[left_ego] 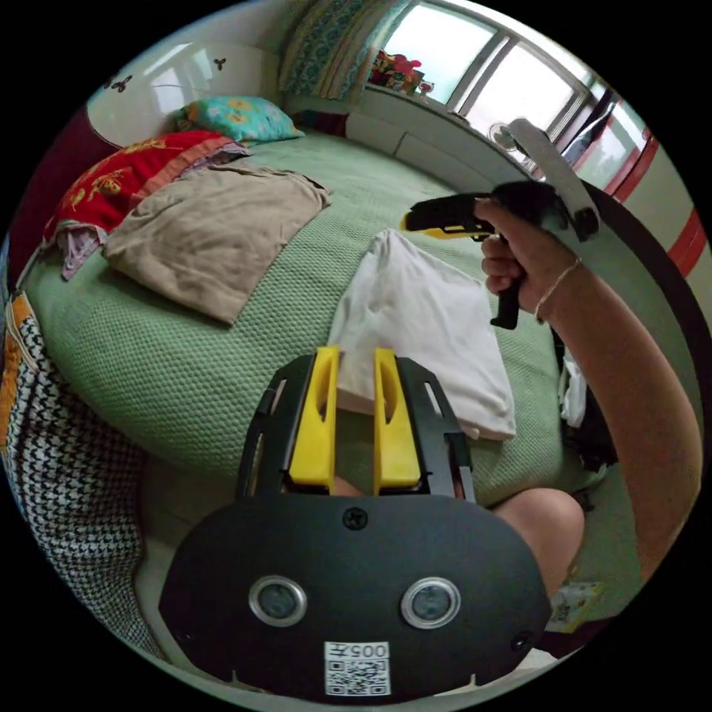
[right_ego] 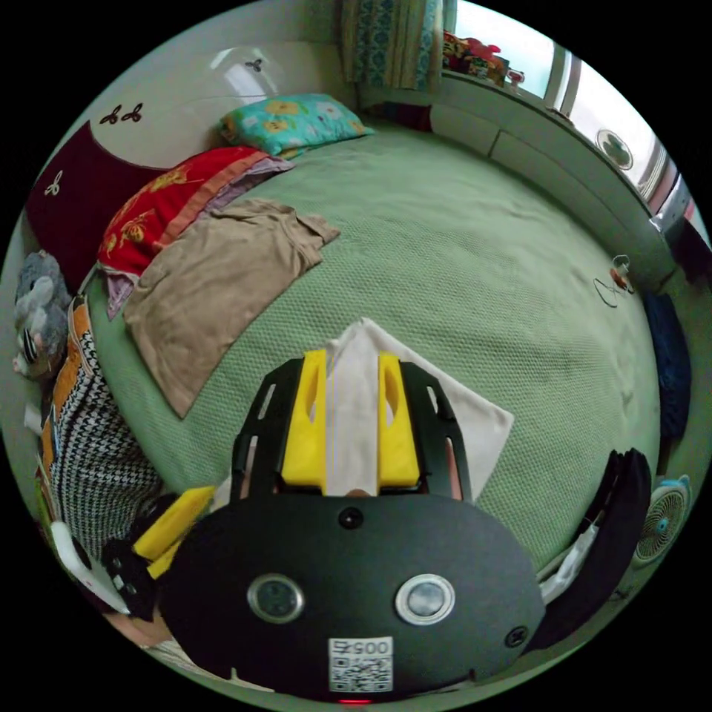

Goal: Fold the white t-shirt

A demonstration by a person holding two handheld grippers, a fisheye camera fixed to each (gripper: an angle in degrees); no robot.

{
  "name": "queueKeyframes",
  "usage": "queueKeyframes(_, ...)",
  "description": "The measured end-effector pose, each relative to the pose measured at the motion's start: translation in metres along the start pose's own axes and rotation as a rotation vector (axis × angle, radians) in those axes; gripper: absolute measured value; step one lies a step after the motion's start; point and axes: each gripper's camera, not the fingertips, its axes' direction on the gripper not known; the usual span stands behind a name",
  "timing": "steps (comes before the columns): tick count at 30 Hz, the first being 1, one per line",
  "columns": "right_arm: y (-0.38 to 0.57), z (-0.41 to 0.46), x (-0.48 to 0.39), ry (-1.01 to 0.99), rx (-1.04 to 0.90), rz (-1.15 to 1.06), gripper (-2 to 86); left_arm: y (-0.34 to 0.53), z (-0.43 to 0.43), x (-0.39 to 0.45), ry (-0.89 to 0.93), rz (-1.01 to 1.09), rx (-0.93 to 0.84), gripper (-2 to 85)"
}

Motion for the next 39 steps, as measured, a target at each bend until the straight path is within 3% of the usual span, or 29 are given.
queueKeyframes(6, -0.027, 0.049, -0.011, 0.034, -0.117, 0.094, 6.6, -0.006, 0.02, 0.007, -0.047, 0.13, -0.023, 5.7)
queueKeyframes(14, -0.044, 0.052, -0.005, 0.01, -0.095, 0.191, 2.3, -0.012, 0.02, 0.018, -0.088, 0.229, -0.025, 1.7)
queueKeyframes(18, -0.039, 0.06, -0.012, 0.023, -0.09, 0.13, 2.1, -0.016, 0.02, 0.027, -0.13, 0.269, -0.018, 1.8)
queueKeyframes(30, 0.026, -0.042, 0.008, -0.053, 0.031, 0.024, 0.5, -0.023, 0.016, 0.041, -0.167, 0.327, -0.01, 2.2)
queueKeyframes(39, 0.115, -0.091, 0.061, -0.024, -0.032, -0.079, 13.3, -0.032, -0.025, 0.036, -0.076, 0.3, 0.08, 5.0)
